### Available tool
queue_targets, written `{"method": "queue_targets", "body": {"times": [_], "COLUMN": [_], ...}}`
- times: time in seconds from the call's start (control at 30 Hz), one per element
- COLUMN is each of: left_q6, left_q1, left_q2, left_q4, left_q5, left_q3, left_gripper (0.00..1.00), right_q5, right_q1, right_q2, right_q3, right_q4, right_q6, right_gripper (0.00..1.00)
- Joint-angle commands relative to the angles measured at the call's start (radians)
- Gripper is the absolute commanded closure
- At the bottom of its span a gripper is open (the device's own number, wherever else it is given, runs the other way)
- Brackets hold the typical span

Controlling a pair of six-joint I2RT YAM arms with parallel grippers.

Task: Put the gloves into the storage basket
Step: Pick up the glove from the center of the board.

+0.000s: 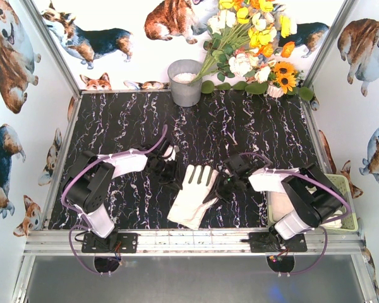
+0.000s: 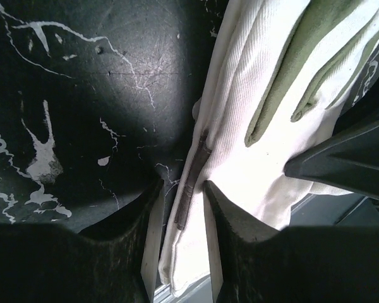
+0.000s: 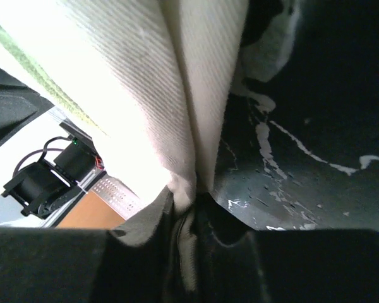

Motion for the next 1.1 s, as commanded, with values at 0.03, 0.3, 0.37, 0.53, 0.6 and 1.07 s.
{"method": "queue_targets", "body": {"times": [0.03, 0.3, 0.37, 0.53, 0.6, 1.07], "left_q6": [0.007, -0.014, -0.015, -0.017, -0.022, -0.262], "left_q1": [0.001, 0.09, 0.118, 0.175, 0.201, 0.258], "left_q2": [-0.026, -0.172, -0.213, -0.304, -0.34, -0.466], "left_q4": [0.002, -0.015, -0.021, -0.024, -0.02, 0.276], "left_q5": [-0.023, -0.001, 0.026, 0.081, 0.106, 0.482], "left_q3": [-0.005, -0.02, -0.026, -0.047, -0.06, -0.099], "left_gripper": [0.74, 0.63, 0.59, 0.48, 0.45, 0.13], "right_q5": [0.045, 0.015, 0.001, -0.051, -0.078, -0.269], "right_q1": [0.007, 0.003, 0.0, -0.01, -0.015, -0.092], "right_q2": [0.005, -0.049, -0.06, -0.067, -0.07, -0.236], "right_q3": [0.062, 0.201, 0.254, 0.403, 0.468, 0.665], "right_q4": [-0.019, -0.157, -0.214, -0.386, -0.474, -0.537], "right_q6": [-0.063, -0.205, -0.255, -0.413, -0.482, -0.489], "right_gripper": [0.96, 1.0, 1.0, 1.0, 1.0, 1.0]}}
